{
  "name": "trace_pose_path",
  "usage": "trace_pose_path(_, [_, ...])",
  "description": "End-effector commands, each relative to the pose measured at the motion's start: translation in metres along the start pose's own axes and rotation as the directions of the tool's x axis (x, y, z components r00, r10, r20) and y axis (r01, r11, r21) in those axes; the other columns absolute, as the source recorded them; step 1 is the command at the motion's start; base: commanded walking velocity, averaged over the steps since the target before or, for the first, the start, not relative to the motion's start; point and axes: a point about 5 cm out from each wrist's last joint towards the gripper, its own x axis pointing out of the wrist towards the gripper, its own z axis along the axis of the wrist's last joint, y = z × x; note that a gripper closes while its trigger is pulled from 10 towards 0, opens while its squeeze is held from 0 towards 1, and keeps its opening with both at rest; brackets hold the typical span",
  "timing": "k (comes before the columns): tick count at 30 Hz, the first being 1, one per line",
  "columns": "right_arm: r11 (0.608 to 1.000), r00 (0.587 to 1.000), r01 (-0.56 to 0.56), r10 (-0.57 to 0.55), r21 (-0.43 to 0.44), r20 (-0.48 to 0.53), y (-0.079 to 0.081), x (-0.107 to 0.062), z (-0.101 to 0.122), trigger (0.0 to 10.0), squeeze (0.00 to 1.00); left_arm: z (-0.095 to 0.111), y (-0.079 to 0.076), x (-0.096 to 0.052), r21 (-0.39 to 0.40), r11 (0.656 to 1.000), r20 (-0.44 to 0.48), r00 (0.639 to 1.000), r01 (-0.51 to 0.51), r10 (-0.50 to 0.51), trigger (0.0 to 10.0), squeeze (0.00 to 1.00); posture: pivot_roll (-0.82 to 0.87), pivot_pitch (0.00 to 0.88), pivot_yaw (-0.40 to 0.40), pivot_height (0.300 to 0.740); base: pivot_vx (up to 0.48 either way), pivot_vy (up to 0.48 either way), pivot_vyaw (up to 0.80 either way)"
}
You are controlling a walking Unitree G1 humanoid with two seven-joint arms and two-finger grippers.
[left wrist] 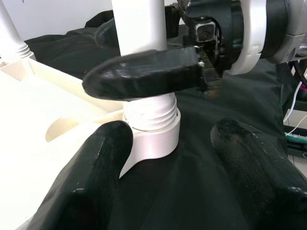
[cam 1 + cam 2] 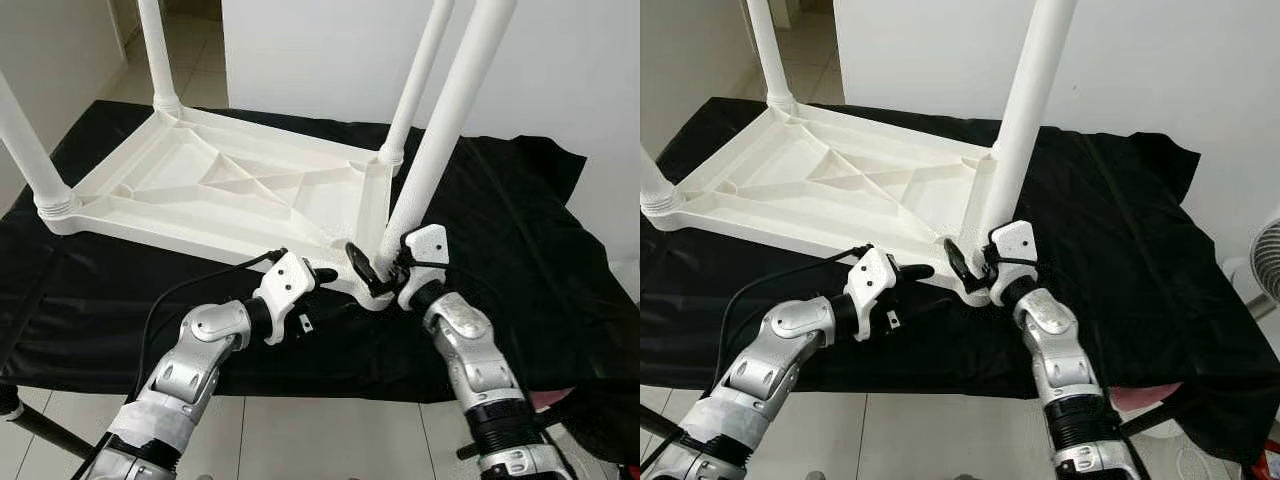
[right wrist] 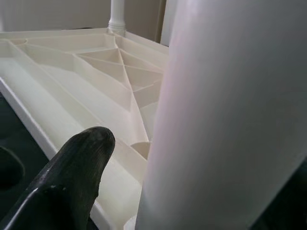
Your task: Building children table
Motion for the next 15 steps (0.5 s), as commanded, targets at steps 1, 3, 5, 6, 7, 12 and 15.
trace_pose_path(1, [0.999, 0.999, -0.036, 0.036, 0.006, -0.006, -0.002, 0.000, 0.001, 10.0, 0.00, 0.000, 0.000, 0.000, 0.004, 0.999, -0.006, 0.999, -0.041, 0.041, 10.0, 0.00, 0.00, 0.000, -0.105, 0.740, 0.000, 0.000, 0.00])
trace_pose_path(3, [0.998, 0.998, -0.065, 0.065, -0.004, -0.023, -0.006, -0.002, 0.001, 10.0, 0.00, 0.000, 0.000, 0.000, 0.003, 0.999, -0.005, 0.999, -0.042, 0.042, 10.0, 0.00, 0.00, 0.000, -0.105, 0.740, 0.000, 0.000, 0.00])
trace_pose_path(5, [0.988, 0.986, -0.150, 0.148, -0.027, -0.077, -0.011, -0.006, -0.003, 10.0, 0.00, 0.001, 0.001, 0.001, 0.002, 0.999, -0.001, 0.999, -0.045, 0.045, 10.0, 0.00, 0.00, 0.000, -0.103, 0.740, 0.000, 0.000, 0.00])
trace_pose_path(6, [0.988, 0.986, -0.150, 0.148, -0.027, -0.077, -0.011, -0.006, -0.003, 10.0, 0.00, 0.001, 0.001, 0.001, 0.002, 0.999, -0.001, 0.999, -0.045, 0.045, 10.0, 0.00, 0.00, 0.000, -0.103, 0.740, 0.000, 0.000, 0.00])
trace_pose_path(7, [0.988, 0.986, -0.150, 0.148, -0.027, -0.077, -0.011, -0.006, -0.003, 10.0, 0.00, 0.001, 0.001, 0.001, 0.002, 0.999, -0.001, 0.999, -0.045, 0.045, 10.0, 0.00, 0.00, 0.000, -0.103, 0.740, 0.000, 0.000, 0.00])
trace_pose_path(12, [0.978, 0.970, -0.201, 0.193, -0.046, -0.147, -0.022, -0.007, -0.009, 7.1, 0.00, 0.003, 0.002, 0.002, 0.002, 0.999, 0.002, 0.999, -0.043, 0.043, 10.0, 0.00, 0.00, 0.013, -0.096, 0.740, 0.000, 0.000, 0.00])
trace_pose_path(15, [0.977, 0.965, -0.207, 0.196, -0.050, -0.173, -0.030, -0.006, -0.012, 3.6, 0.00, 0.003, 0.002, 0.002, 0.003, 0.999, 0.003, 0.999, -0.041, 0.041, 10.0, 0.00, 0.00, 0.018, -0.094, 0.740, 0.000, 0.000, 0.00])
